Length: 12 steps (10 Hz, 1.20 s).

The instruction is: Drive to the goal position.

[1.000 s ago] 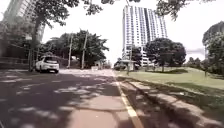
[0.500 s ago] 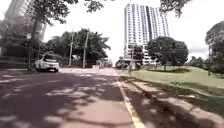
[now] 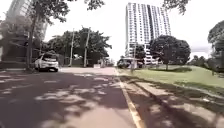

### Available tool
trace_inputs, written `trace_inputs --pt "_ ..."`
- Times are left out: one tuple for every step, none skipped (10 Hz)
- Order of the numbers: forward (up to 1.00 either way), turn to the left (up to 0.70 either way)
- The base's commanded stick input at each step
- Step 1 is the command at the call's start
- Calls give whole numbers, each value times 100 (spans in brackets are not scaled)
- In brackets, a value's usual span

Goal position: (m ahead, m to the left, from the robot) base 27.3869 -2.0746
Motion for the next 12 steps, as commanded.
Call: trace_inputs --pt "70 0" --pt "70 0" --pt "70 0" --pt "70 0" --pt "70 0" --pt "70 0" --pt "70 0" --pt "70 0" --pt "70 0" --pt "70 0" --pt "70 0" --pt "70 0"
